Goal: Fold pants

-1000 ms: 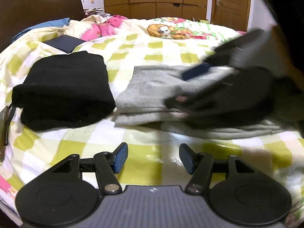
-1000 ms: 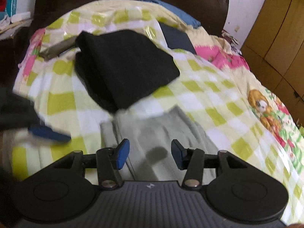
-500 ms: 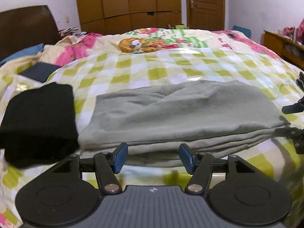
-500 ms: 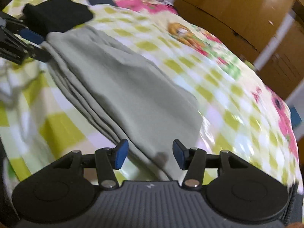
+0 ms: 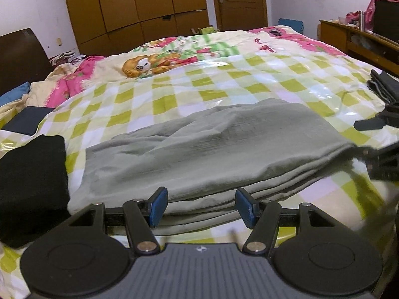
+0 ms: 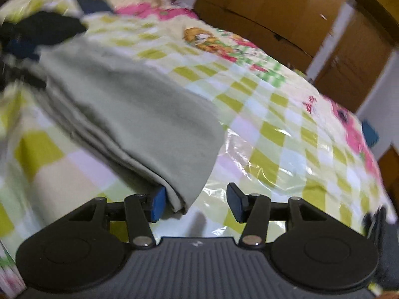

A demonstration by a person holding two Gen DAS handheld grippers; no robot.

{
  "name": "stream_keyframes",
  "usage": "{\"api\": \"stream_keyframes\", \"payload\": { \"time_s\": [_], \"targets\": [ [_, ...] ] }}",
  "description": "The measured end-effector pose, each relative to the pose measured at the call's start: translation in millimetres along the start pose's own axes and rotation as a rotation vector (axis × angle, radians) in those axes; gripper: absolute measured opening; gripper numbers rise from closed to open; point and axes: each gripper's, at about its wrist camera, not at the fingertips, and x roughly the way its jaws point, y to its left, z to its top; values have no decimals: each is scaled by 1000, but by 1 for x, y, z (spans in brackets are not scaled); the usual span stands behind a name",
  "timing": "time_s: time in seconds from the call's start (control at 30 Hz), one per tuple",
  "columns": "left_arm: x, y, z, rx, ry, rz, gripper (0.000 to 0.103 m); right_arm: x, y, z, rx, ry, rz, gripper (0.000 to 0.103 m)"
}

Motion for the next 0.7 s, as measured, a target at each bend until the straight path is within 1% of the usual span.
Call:
{"api": "stream_keyframes", "payload": {
  "time_s": [0.07,0.17,0.27,0.3,0.37,0.4,0.5,0.57,0.7],
  "targets": [
    [1,-3,0,6,2,-9,73,0,-2,1,20,-15,-19,52],
    [4,-8,0,21,8,-18,73,5,3,3,31,-12,-31,52],
    [6,-11,0,30,14,-24,73,15,26,6,-129,-36,-74,52],
    [5,-11,0,33,14,-23,73,20,31,6,-171,-29,-78,52],
    [4,-11,0,39,8,-14,73,25,38,3,-243,-13,-88,52],
    [3,-10,-1,36,4,-14,73,22,38,0,-256,-13,-87,52],
    [7,-6,1,5,5,-42,73,19,28,2,-180,-17,-93,51],
    [11,-6,2,1,10,-45,73,19,22,8,-112,-25,-78,52],
    [11,-10,4,11,1,-55,73,32,29,15,-95,-22,-44,52]
  ]
}}
